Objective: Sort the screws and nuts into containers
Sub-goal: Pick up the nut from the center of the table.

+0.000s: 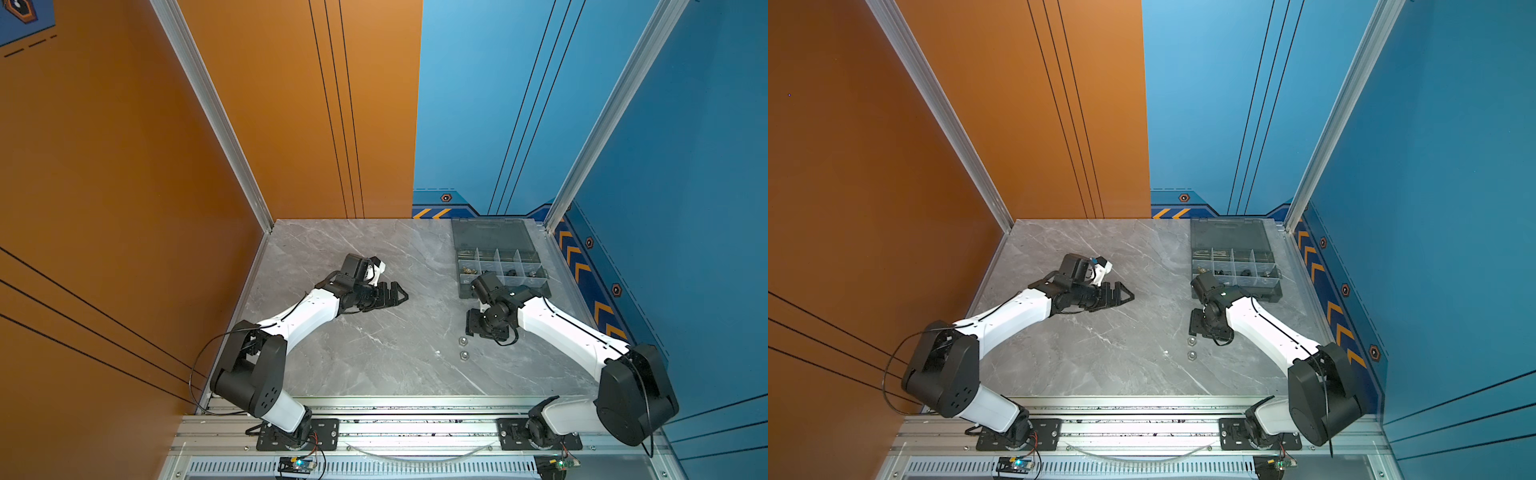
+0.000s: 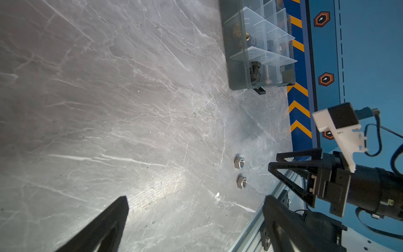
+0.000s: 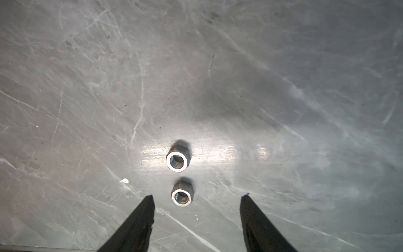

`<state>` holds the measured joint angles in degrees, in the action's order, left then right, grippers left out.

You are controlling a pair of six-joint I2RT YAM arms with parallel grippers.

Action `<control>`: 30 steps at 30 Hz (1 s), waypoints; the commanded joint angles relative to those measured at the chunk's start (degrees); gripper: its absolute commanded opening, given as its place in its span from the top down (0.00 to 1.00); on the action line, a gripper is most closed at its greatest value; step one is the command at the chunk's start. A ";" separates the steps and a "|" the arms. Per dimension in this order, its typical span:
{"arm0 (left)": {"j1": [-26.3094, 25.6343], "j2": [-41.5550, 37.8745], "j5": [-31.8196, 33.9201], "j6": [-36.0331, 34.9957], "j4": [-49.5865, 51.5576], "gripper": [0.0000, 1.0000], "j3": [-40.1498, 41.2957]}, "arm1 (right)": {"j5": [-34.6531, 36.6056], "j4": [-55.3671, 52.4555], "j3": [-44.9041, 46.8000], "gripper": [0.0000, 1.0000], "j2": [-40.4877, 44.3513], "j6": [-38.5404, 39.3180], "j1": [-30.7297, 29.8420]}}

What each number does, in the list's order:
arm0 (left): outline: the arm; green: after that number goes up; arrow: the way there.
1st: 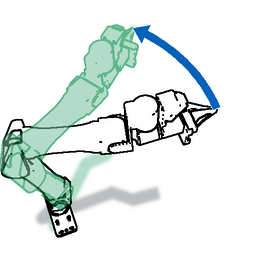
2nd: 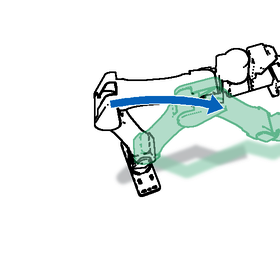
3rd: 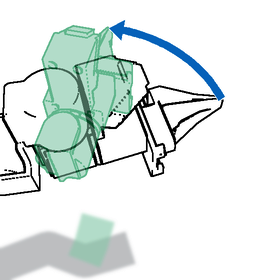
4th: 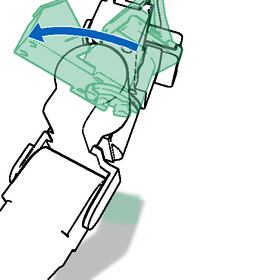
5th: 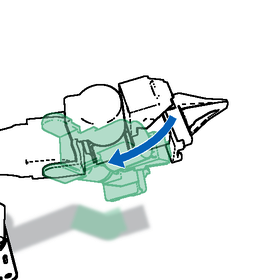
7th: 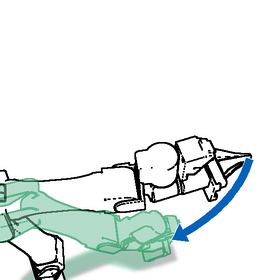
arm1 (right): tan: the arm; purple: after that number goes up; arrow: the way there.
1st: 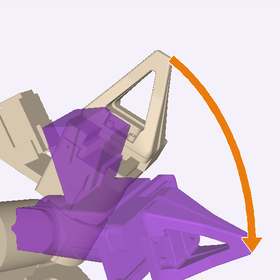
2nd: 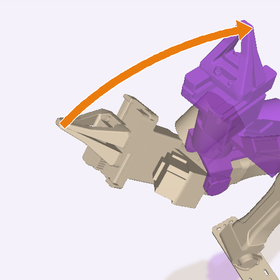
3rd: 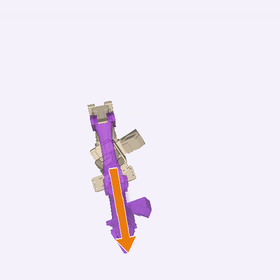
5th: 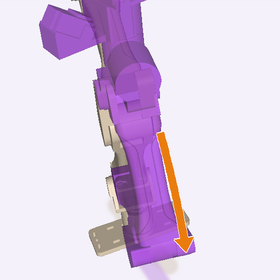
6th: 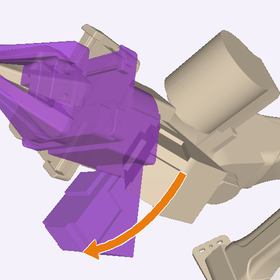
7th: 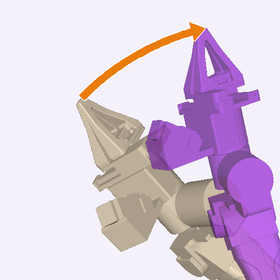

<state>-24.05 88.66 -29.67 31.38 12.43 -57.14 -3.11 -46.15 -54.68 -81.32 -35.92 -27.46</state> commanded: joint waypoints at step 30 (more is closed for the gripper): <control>-0.47 0.67 0.65 0.55 0.23 0.02 0.85 | 6.18 3.89 -4.22 0.50 -15.80 -2.51 -7.30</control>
<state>-24.23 88.86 -29.41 31.57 11.99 -56.60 1.39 -40.91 -58.57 -97.10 -37.82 -34.24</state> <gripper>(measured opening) 0.979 0.501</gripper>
